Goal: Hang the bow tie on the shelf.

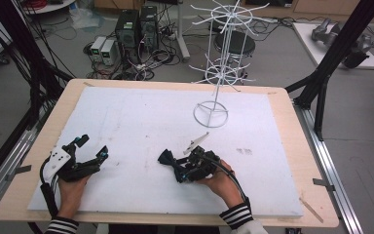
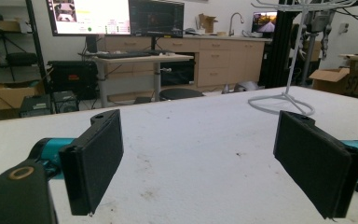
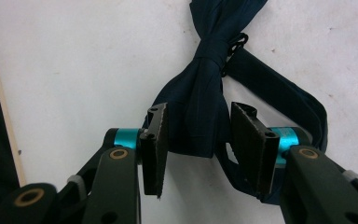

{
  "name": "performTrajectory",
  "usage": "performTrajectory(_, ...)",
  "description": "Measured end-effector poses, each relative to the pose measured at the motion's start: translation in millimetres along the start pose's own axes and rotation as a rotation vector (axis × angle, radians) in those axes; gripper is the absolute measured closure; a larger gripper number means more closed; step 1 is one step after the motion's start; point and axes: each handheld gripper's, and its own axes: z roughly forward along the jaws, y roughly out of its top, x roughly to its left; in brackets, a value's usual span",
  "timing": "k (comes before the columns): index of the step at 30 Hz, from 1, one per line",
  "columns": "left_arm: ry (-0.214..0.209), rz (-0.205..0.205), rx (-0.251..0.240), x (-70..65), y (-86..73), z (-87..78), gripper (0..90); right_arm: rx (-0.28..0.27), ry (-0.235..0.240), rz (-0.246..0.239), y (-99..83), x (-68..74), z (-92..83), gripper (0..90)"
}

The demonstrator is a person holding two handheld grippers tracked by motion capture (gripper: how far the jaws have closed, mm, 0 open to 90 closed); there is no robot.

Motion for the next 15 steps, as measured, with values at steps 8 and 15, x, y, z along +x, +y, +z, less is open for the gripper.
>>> performTrajectory(8,-0.001,0.000,0.001,0.1,0.0,-0.1,16.1,0.017,0.027,0.005,0.0,-2.3,0.7,75.2)
performTrajectory(15,-0.002,-0.002,0.000,0.1,0.0,-0.1,16.1,0.022,0.044,0.017,-0.2,-1.9,0.0,85.0)
